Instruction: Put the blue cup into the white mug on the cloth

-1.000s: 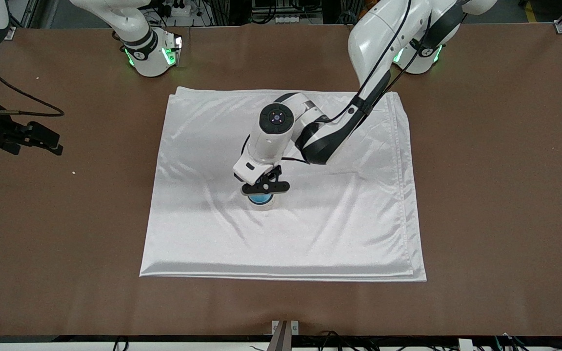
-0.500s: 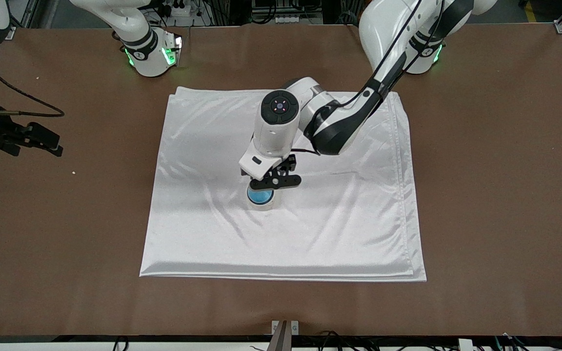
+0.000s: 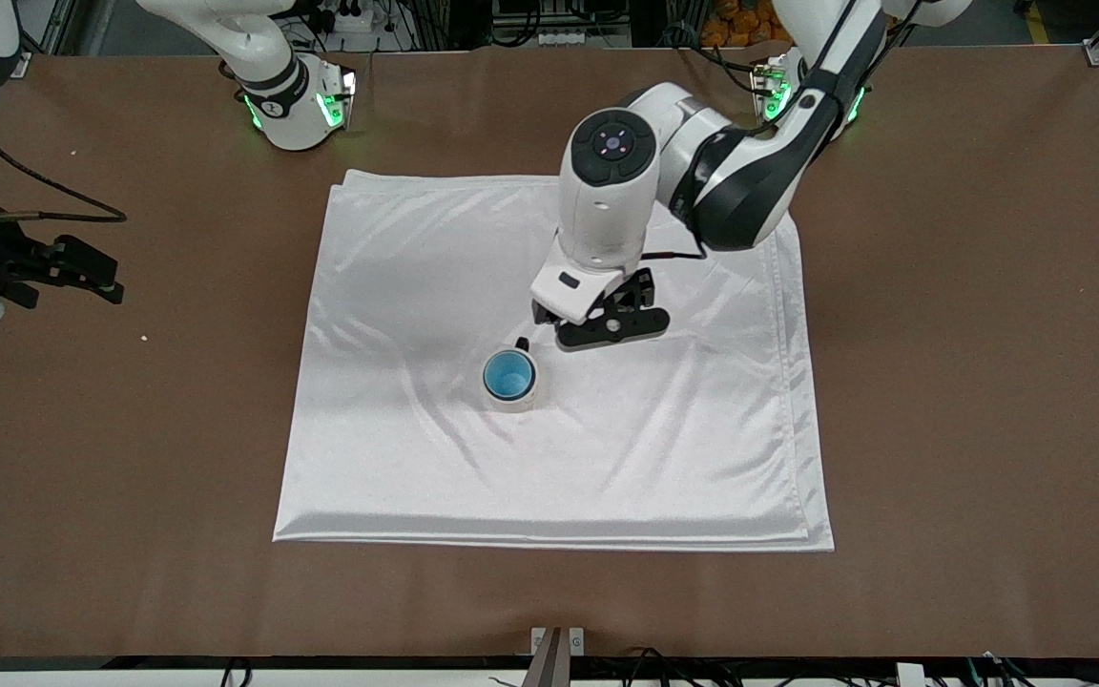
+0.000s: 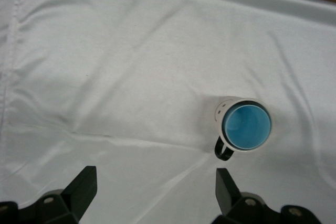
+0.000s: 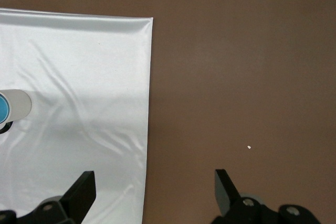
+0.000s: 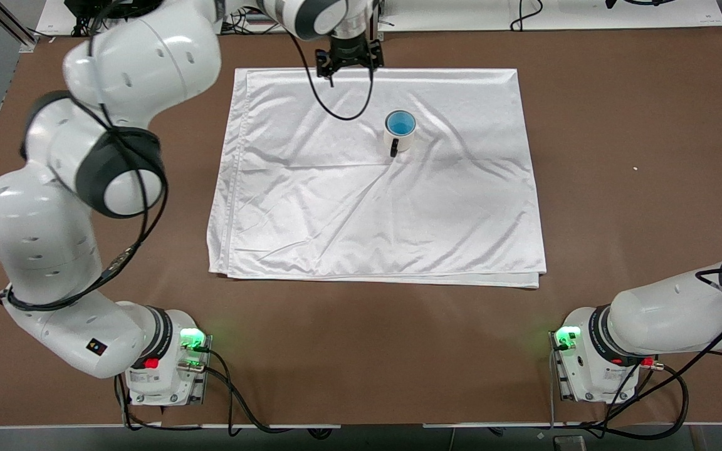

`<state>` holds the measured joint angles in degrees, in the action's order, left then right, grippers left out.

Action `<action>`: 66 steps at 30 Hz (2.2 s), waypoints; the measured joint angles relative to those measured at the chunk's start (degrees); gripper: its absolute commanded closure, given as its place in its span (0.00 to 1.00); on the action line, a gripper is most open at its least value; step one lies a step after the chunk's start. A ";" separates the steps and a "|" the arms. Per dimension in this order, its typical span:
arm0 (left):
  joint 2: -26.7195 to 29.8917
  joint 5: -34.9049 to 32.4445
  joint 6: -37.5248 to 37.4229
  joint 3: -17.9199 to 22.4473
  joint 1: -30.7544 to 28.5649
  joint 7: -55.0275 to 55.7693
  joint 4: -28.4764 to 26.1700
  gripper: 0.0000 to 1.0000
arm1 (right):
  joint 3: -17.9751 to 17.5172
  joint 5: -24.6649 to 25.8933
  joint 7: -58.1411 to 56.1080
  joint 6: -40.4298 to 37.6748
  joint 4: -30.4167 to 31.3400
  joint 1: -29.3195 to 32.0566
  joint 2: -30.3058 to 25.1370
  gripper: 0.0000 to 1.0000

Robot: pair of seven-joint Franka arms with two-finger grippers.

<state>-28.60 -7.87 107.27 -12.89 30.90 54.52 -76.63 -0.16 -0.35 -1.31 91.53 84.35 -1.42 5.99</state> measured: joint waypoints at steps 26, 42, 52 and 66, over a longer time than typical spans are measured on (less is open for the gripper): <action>28.07 4.30 -3.60 10.14 -14.27 -35.17 -23.37 0.00 | -0.64 0.00 -2.89 0.06 0.00 0.07 -0.26 0.00; 30.05 7.79 -8.23 10.24 -20.88 -43.83 -17.94 0.00 | -0.65 0.38 -2.97 0.15 -0.07 0.10 -0.55 0.00; 29.29 8.65 -11.62 10.20 -21.54 -44.23 -14.20 0.00 | -0.65 0.57 -6.34 0.07 -0.07 0.13 -0.57 0.00; 26.28 9.50 -12.72 10.19 -21.55 -44.62 -11.67 0.00 | -0.66 0.57 -6.41 -2.88 -0.07 0.14 -0.78 0.00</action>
<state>-2.33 1.63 94.55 -2.70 9.35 9.90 -88.30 -0.82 0.22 -7.72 88.64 84.28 -1.28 5.22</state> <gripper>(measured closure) 0.000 0.000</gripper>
